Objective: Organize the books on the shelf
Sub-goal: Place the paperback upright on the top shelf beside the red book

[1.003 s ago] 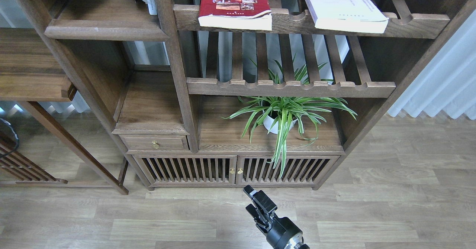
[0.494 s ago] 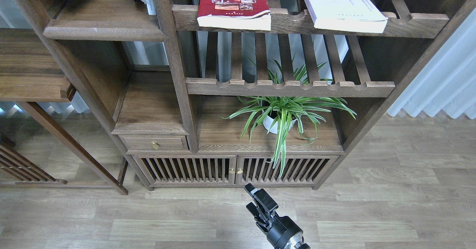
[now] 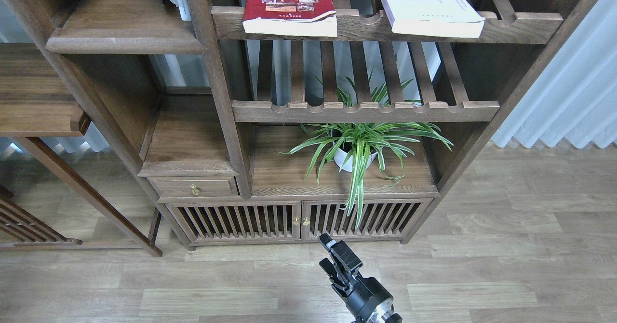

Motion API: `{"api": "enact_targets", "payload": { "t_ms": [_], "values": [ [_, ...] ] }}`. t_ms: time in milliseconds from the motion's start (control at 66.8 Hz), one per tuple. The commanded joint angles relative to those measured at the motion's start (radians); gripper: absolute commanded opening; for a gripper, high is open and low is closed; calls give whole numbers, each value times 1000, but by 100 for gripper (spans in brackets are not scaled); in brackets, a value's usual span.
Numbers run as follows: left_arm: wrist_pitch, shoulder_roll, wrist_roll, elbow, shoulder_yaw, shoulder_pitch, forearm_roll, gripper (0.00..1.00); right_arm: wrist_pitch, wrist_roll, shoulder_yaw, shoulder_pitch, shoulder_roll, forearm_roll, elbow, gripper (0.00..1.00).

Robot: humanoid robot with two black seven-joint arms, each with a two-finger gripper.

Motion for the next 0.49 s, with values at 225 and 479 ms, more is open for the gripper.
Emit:
{"api": "enact_targets", "payload": {
  "t_ms": [225,479],
  "values": [
    [1,-67,13,60,40,-9,-2,6,0,1,2,-7,0,0,7,99],
    [1,-104,14,117,68,-34,-2,6,0,0,0,-18,0,0,21,99]
  ]
}}
